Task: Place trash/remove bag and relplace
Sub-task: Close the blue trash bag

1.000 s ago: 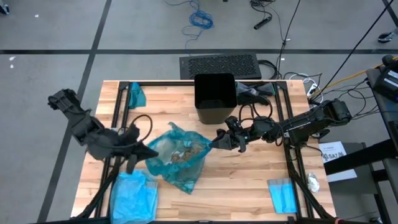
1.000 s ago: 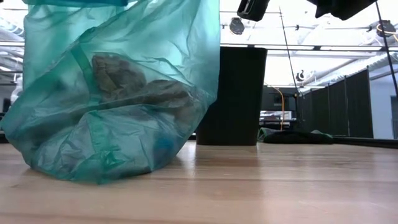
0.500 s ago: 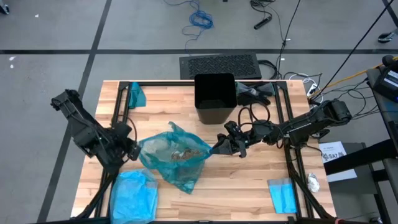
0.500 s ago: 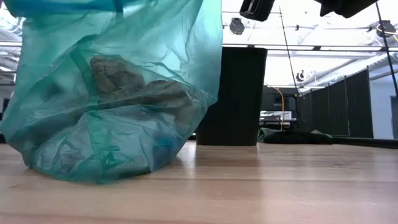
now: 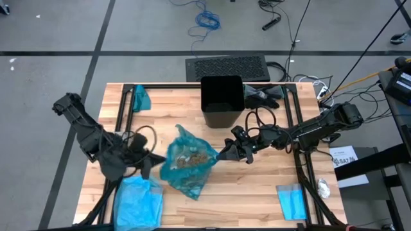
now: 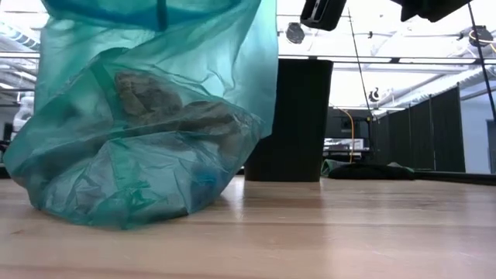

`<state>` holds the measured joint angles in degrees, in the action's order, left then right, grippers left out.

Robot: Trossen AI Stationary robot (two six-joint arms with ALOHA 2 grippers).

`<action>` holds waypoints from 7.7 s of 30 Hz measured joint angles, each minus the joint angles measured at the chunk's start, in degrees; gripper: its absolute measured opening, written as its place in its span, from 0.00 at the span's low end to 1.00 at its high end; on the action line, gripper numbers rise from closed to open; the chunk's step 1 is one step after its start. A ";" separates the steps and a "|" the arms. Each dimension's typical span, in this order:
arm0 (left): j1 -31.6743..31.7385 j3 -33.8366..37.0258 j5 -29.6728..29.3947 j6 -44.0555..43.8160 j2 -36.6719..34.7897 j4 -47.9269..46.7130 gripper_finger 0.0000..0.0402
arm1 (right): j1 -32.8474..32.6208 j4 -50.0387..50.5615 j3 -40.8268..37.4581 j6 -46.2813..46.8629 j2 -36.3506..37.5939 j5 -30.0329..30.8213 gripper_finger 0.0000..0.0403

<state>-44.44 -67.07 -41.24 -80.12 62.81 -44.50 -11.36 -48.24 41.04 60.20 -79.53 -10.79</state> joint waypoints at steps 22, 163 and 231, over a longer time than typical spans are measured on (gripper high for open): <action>9.16 -11.19 4.31 22.29 8.19 2.30 0.00 | -0.76 -0.36 0.00 0.81 0.00 -1.59 0.00; 22.68 7.02 32.22 31.07 27.43 51.58 0.00 | -11.55 -14.30 -13.66 7.17 7.49 6.40 0.66; 26.07 7.02 46.87 26.71 29.35 63.37 0.00 | -20.69 54.03 12.13 -17.00 0.88 28.32 0.28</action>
<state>-18.37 -60.05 5.63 -53.41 92.16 18.87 -32.05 5.79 53.17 43.19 -78.65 17.53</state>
